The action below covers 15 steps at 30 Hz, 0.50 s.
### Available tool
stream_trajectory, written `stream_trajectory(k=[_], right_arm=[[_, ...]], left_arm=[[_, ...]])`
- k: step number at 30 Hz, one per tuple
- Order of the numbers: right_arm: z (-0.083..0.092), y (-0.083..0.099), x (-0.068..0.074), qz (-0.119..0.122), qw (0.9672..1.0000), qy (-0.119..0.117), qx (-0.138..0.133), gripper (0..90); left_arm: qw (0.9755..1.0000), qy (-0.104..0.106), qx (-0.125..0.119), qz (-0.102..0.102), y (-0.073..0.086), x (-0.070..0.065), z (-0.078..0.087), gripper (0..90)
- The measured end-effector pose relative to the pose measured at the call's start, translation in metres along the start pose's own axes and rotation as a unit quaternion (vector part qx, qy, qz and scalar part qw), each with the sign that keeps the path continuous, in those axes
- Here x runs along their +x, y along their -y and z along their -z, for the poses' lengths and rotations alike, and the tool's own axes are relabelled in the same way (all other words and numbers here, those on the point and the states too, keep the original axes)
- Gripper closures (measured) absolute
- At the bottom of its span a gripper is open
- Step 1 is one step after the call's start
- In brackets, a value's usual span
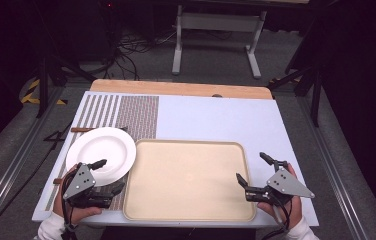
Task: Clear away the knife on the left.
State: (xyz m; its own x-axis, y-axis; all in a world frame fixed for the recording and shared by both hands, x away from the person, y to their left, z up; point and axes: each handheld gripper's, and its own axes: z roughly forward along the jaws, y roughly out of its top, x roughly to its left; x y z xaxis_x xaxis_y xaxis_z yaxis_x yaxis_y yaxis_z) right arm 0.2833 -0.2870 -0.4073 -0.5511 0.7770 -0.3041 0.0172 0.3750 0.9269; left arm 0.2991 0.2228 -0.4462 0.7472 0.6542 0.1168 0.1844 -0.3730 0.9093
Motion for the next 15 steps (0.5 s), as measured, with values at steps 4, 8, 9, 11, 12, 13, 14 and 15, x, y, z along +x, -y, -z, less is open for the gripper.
stream_trajectory(k=[4,8,9,11,12,13,14,15], right_arm=[[-0.002,0.002,0.002,0.002,1.0,0.0,-0.003,7.6],[-0.002,0.002,0.003,0.003,1.0,0.0,-0.002,7.5],[-0.003,0.002,0.004,0.004,1.0,0.001,-0.001,7.5],[-0.004,0.002,0.003,0.005,1.0,-0.002,-0.002,7.5],[-0.005,0.002,0.003,0.009,1.0,0.0,0.0,7.5],[-0.006,0.002,0.003,0.01,1.0,-0.001,0.002,7.5],[-0.008,0.002,0.002,0.008,1.0,-0.005,0.003,7.5],[-0.008,0.002,0.002,0.008,1.0,-0.005,0.003,7.5]], left_arm=[[1.0,0.006,0.005,-0.002,0.001,-0.002,-0.001,8.7],[0.9999,0.006,0.014,-0.008,0.004,-0.004,0.001,8.7],[0.9998,0.005,0.015,-0.01,0.004,-0.004,0.003,8.8],[0.9999,0.0,0.011,-0.008,0.004,-0.004,0.008,8.8],[0.9999,-0.001,0.01,-0.008,0.004,-0.003,0.01,8.8],[0.9999,-0.006,0.009,-0.008,0.004,-0.003,0.012,8.8],[0.9999,-0.008,0.009,-0.009,0.004,-0.003,0.014,8.8],[0.9999,-0.007,0.009,-0.008,0.004,-0.002,0.016,8.8]])
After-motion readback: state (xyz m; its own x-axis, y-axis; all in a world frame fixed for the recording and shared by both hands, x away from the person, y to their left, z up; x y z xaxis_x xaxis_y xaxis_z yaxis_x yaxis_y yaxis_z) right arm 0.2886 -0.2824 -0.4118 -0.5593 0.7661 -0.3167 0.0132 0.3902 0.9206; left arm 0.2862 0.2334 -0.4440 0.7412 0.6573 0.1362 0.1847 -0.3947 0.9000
